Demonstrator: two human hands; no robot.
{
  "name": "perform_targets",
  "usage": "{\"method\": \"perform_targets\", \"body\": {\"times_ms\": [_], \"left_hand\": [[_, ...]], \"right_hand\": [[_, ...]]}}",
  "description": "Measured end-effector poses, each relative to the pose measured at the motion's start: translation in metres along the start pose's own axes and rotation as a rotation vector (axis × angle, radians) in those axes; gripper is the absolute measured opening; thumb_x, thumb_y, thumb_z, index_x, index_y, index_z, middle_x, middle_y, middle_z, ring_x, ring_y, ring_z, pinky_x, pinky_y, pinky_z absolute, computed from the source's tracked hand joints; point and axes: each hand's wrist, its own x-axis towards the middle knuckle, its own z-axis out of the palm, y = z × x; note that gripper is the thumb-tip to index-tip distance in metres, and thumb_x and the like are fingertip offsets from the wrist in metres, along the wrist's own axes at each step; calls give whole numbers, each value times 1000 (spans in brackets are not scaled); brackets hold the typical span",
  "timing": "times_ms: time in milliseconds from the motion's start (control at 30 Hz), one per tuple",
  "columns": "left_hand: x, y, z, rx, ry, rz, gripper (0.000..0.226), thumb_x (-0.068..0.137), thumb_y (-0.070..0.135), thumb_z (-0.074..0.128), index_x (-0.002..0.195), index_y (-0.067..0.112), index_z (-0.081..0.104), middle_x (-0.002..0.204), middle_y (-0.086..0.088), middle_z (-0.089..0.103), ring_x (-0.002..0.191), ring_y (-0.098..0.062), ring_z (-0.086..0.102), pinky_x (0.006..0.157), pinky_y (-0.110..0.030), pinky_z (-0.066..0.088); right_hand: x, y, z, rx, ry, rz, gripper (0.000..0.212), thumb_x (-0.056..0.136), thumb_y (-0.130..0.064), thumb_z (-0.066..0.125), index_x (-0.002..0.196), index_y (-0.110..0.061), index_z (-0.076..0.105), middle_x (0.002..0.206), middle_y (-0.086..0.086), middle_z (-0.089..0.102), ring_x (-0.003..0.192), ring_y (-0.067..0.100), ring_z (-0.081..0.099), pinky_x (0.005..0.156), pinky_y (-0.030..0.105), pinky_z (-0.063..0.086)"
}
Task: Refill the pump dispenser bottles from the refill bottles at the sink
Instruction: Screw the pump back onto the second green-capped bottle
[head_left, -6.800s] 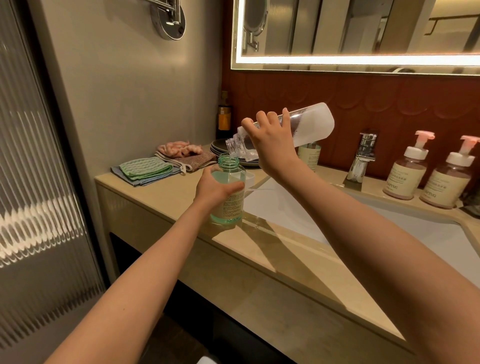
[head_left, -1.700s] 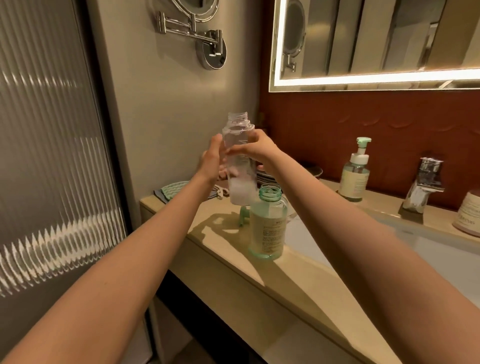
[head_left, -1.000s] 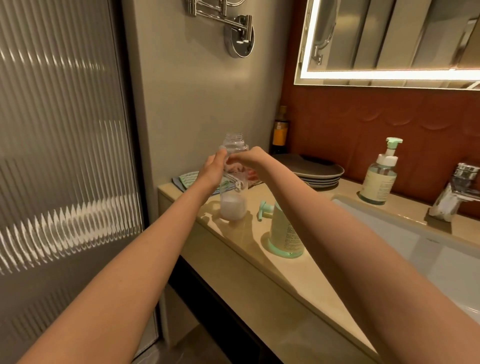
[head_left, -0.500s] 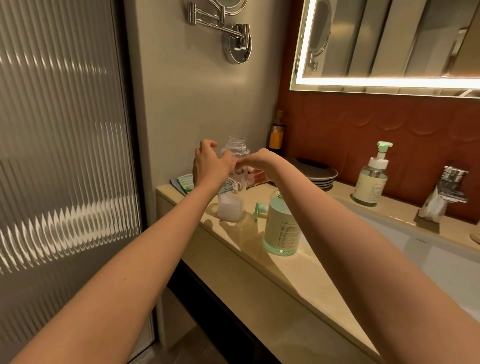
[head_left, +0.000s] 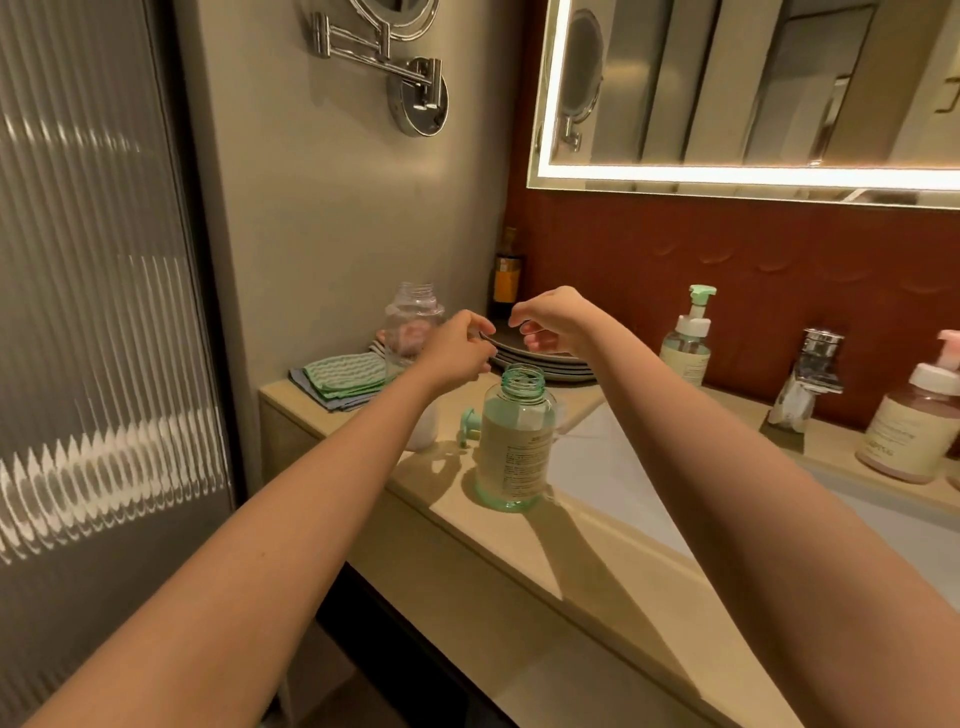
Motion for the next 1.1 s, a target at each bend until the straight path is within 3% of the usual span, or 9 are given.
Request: {"method": "perform_targets", "body": {"times_ms": [67, 167, 300, 400, 533, 667, 867, 1000, 1100], "left_hand": [[3, -6, 5, 33, -53, -14, 27, 92, 7, 51, 119, 7, 50, 107, -10, 57, 78, -14, 56, 74, -31, 51], [7, -16, 11, 95, -110, -32, 29, 91, 3, 48, 118, 9, 52, 116, -7, 56, 96, -18, 53, 89, -38, 48], [12, -29, 19, 151, -130, -38, 30, 92, 0, 49, 121, 8, 52, 118, -7, 54, 97, -14, 47, 66, -18, 42], [16, -41, 22, 148, -143, -69, 32, 90, 0, 53, 121, 7, 51, 122, -10, 55, 99, -16, 48, 68, -21, 43], [18, -54, 26, 137, -186, -124, 33, 89, 5, 57, 121, 7, 50, 123, -13, 53, 102, -21, 51, 80, -28, 42], [19, -60, 30, 163, -245, -133, 41, 90, 11, 58, 129, 10, 46, 132, -12, 50, 113, -25, 52, 85, -31, 44], [24, -70, 35, 188, -273, -138, 50, 84, 10, 64, 131, 15, 46, 131, -10, 51, 114, -26, 53, 91, -39, 50], [27, -66, 36, 120, -212, -127, 45, 86, 9, 62, 129, 10, 49, 128, -10, 54, 112, -25, 55, 88, -35, 47], [30, -53, 35, 56, -177, -118, 36, 89, 6, 56, 125, 9, 53, 129, -10, 55, 115, -20, 52, 90, -29, 44]], "right_hand": [[2, 10, -6, -1, 11, 32, 10, 84, -3, 61, 94, -4, 57, 75, 7, 51, 63, 14, 49, 62, 23, 48], [12, 27, -8, -26, 17, 67, 19, 84, -3, 60, 103, -1, 58, 82, 8, 55, 75, 17, 55, 69, 26, 51], [19, 48, -4, -94, -35, 115, 28, 86, -3, 60, 114, 0, 59, 105, 15, 61, 96, 22, 60, 84, 30, 53], [20, 61, 1, -131, -101, 105, 25, 88, 2, 57, 113, 0, 62, 116, 16, 61, 93, 19, 60, 80, 29, 53], [25, 75, 13, -180, -167, 46, 23, 91, 4, 51, 110, -1, 63, 100, 9, 62, 84, 16, 56, 63, 22, 47], [32, 83, 26, -300, -191, -39, 30, 89, 1, 53, 62, -10, 51, 64, 2, 50, 60, 13, 43, 57, 25, 35], [31, 87, 31, -447, -299, -104, 33, 93, -5, 50, 64, -17, 43, 69, -1, 44, 70, 14, 42, 74, 27, 37], [27, 88, 27, -494, -313, -149, 34, 96, -6, 44, 65, -19, 39, 70, -3, 41, 65, 9, 38, 69, 20, 36], [29, 87, 20, -630, -287, -215, 25, 93, -12, 52, 68, -14, 45, 79, 3, 50, 81, 19, 46, 70, 24, 37]]}}
